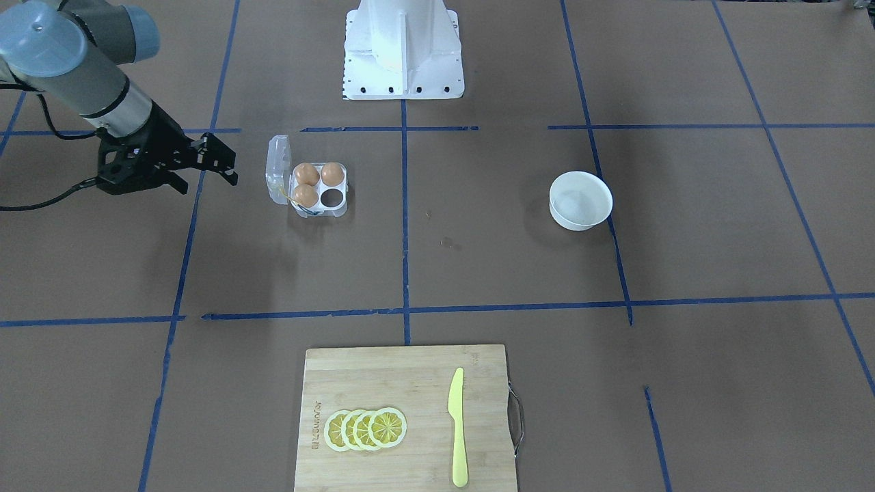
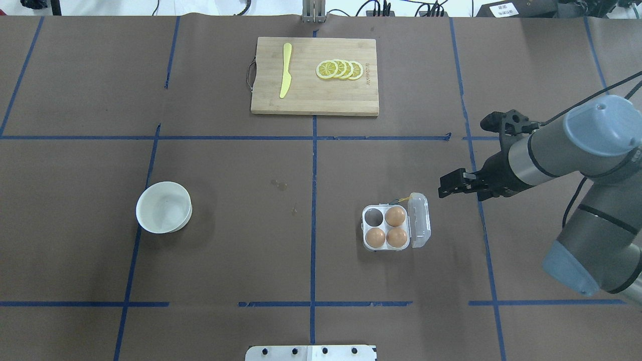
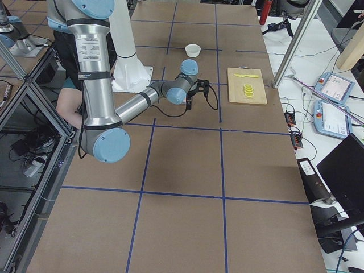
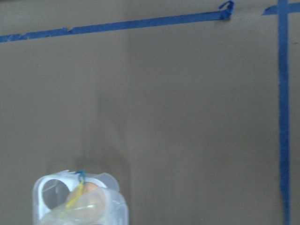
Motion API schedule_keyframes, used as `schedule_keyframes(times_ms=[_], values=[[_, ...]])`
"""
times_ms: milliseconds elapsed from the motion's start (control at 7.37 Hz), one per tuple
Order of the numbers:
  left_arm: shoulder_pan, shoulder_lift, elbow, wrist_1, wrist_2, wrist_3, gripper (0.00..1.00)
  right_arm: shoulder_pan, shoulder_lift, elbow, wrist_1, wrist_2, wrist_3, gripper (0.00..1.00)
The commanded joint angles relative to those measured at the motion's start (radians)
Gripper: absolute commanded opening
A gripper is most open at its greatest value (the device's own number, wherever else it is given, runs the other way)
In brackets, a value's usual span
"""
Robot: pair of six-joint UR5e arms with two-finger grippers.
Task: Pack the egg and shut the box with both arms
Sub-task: 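Move the right gripper toward the open carton lid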
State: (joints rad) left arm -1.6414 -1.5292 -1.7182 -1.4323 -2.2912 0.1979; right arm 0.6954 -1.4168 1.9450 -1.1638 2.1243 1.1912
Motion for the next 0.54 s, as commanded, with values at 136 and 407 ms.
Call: schedule_keyframes(times_ms=[136,407], values=[[0.0,-0.002,-0.006,0.0,-0.002,0.0,1.0,-0.126,0.16,-0.012,-0.008,-0.124,0.148,1.0],[0.0,-0.006,-0.003,0.0,-0.002,0.0,1.0,-0.126,0.162,-0.012,-0.011,-0.121,0.148,1.0]])
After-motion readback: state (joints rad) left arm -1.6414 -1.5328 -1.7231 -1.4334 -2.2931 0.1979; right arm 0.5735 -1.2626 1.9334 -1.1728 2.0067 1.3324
